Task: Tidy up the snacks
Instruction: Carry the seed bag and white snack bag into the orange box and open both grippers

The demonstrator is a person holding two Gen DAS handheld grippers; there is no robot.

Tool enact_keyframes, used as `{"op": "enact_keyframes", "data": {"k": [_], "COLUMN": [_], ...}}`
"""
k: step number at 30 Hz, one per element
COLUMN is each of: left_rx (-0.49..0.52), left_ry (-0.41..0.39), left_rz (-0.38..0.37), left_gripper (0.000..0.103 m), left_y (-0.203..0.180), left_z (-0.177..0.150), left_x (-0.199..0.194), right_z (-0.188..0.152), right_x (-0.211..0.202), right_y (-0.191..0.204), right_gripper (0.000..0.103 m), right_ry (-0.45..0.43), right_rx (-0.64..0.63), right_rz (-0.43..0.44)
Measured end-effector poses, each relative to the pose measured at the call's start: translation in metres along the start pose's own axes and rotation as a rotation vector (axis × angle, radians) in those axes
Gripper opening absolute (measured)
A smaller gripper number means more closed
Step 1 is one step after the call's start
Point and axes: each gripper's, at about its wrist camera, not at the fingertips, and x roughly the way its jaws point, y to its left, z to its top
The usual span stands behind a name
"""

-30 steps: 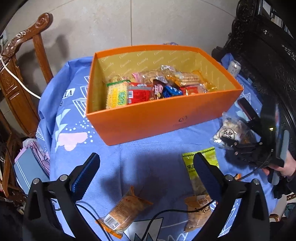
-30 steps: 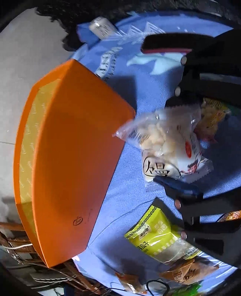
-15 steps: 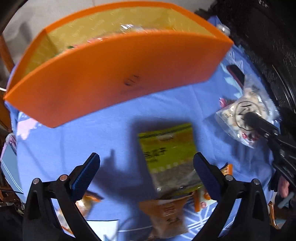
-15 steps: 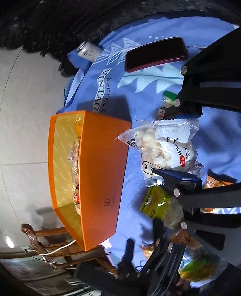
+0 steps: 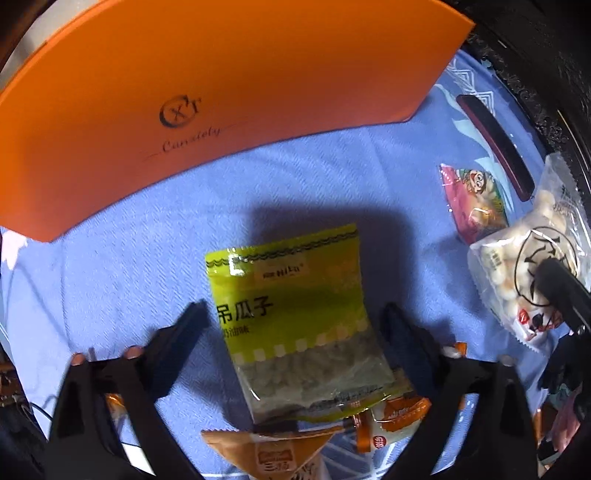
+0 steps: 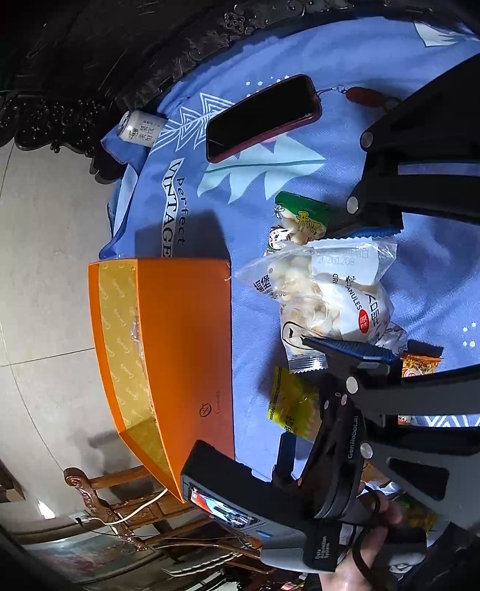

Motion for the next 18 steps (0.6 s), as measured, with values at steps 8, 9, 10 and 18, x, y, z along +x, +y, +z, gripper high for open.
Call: {"op": "enact_keyframes", "data": {"k": [8, 9, 10, 18], "left_rx": [0.024, 0.019, 0.016, -0.026], "left_ry": [-0.058, -0.066, -0.073, -0.176], "left_rz": [-0.019, -0.025, -0.030, -0.027], "left_gripper": [0.060, 0.060, 0.060, 0.060], "left_y": [0.003, 0.005, 0.008, 0.033], "left_z": [-0.009, -0.010, -0.011, -0.017], "left_x": [-0.017, -0.022, -0.025, -0.076], "right_z": [0.001, 0.001, 0.002, 0.009], "right_x": [-0.003, -0.003, -0.005, -0.014], "right_y": [-0.003, -0.003, -0.003, 0.001], "right_gripper": [0.044, 0.044, 0.044, 0.044], "right_ry": [-0.018, -0.022, -0.028, -0.064], "right_rx": [0.023, 0.022, 0.022, 0.010], "right_rz": [-0.001, -0.002, -0.002, 0.009]}}
